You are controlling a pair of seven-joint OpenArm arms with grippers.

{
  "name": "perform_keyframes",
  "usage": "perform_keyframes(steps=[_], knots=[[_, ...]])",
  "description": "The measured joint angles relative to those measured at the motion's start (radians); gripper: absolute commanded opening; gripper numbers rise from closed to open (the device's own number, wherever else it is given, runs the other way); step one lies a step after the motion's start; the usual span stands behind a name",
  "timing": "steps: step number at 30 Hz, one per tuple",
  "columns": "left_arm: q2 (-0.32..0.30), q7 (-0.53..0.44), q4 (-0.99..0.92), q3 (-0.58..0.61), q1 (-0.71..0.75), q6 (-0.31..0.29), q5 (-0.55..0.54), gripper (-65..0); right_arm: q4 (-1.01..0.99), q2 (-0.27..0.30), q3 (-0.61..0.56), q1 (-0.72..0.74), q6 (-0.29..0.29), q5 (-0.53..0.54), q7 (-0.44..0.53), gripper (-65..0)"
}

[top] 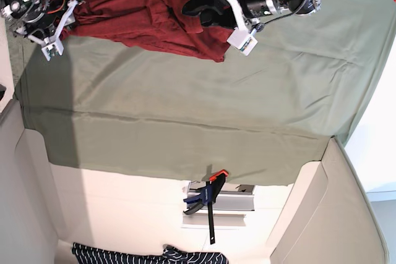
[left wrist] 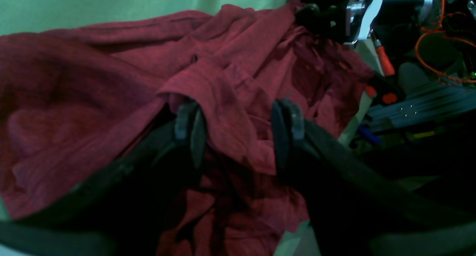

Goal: Fold the T-shirt properly
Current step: 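Carry the folded fabric further toward the right gripper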

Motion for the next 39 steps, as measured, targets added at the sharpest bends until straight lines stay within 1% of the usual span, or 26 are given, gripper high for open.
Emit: perform_keyframes(steps=[6,11,18,20,24,33,36,39], knots=[[0.000,0.007,0.071,0.000,0.003,0.000,0.003,-33.6,0.000,0.000,0.000,0.000,0.000,0.000,0.000,-36.2],[0.000,0.006,0.225,-0.001,0.024,0.000,0.000,-33.6,0.000,0.000,0.000,0.000,0.000,0.000,0.000,-36.2],[0.000,-0.048,0.402,-0.002,0.117,-0.001,-0.015,-33.6,0.000,0.000,0.000,0.000,0.000,0.000,0.000,-36.2],[0.000,-0.079,0.411,-0.002,0.144,-0.001,-0.018,-33.6,0.000,0.000,0.000,0.000,0.000,0.000,0.000,-36.2],[0.000,-0.075,0.409,-0.002,0.196,-0.001,0.060,-33.6,0.000,-0.005,0.000,0.000,0.000,-0.003,0.000,-36.2],[0.000,-0.076,0.409,0.000,0.208,-0.001,0.043,-33.6,0.000,-0.050,0.004,0.000,-0.003,-0.015,0.000,-36.2],[0.000,-0.076,0.409,0.034,0.208,-0.001,0.043,-33.6,0.000,-0.061,0.004,0.000,-0.007,-0.015,0.002,-36.2],[0.000,-0.092,0.409,0.100,0.208,-0.001,0.054,-33.6,0.000,-0.061,0.004,0.000,-0.007,-0.014,0.008,-36.2]])
